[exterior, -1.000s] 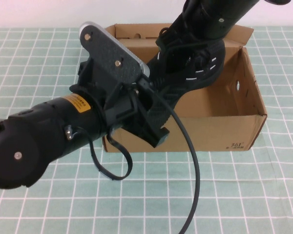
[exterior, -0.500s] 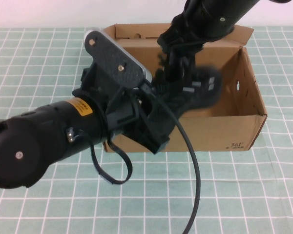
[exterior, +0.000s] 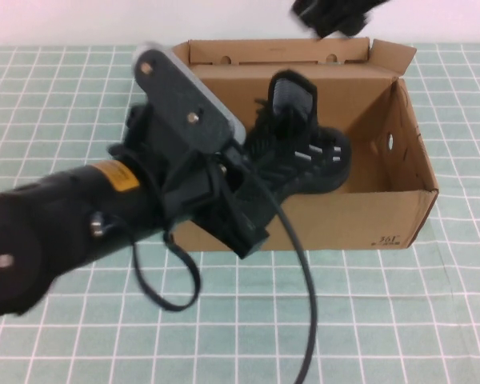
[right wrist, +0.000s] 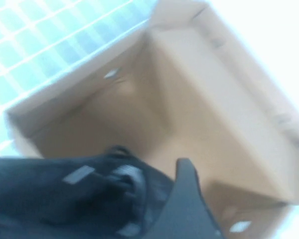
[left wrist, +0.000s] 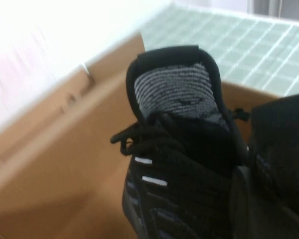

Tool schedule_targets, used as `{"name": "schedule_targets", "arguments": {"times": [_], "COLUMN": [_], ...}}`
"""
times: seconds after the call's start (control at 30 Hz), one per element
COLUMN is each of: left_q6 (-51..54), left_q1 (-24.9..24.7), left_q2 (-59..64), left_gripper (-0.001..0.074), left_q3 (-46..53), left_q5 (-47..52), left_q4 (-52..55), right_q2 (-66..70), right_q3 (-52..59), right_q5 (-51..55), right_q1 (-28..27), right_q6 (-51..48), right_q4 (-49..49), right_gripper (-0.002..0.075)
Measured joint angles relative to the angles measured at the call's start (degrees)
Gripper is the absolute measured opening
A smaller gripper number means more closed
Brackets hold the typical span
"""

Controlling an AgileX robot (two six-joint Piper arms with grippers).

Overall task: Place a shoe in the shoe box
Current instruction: Hand over the shoe

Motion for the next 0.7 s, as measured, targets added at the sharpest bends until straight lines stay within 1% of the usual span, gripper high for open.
{"name": "schedule_targets", "arguments": {"times": [0.1,0.17,0.27,0.37,0.43,0.53,0.63,0.7], "left_q6": [3.2,5.6,8.4,10.1,12.0,17.6,26.8,32.5], "left_q1": [0.0,0.2,1.5,3.5,5.4,8.9,12.8,16.0], "left_q2": [-2.9,-4.4,-5.8,-5.9,-6.0,-6.2,-6.2,-6.2], "left_gripper": [0.0034,0.0034,0.0034,0.0034,0.0034,0.0034,0.0034,0.0034], "left_q3": [-0.6,-2.3,-5.4,-7.4,-8.1,-8.6,-8.7,-8.7], "left_q5": [1.6,5.1,12.1,17.7,21.0,25.8,31.4,35.8], "left_q4": [0.1,0.4,0.5,0.5,0.2,-3.3,-12.2,-18.6], "right_q2": [-2.2,-3.3,-5.7,-8.6,-10.9,-14.1,-17.0,-18.8], "right_q3": [0.0,0.0,1.0,3.9,7.2,13.3,19.8,23.7], "right_q5": [0.3,1.7,2.7,3.1,3.1,3.2,3.4,3.5], "right_q1": [0.0,0.0,-0.4,-2.5,-5.6,-12.2,-19.1,-22.6], "right_q6": [-3.8,-8.1,-15.1,-21.8,-26.5,-33.9,-44.2,-49.3], "right_q4": [-2.4,-2.5,0.8,7.3,12.8,21.9,34.6,40.9], "right_gripper": [0.0452,0.0445,0.0442,0.044,0.044,0.044,0.044,0.044]}}
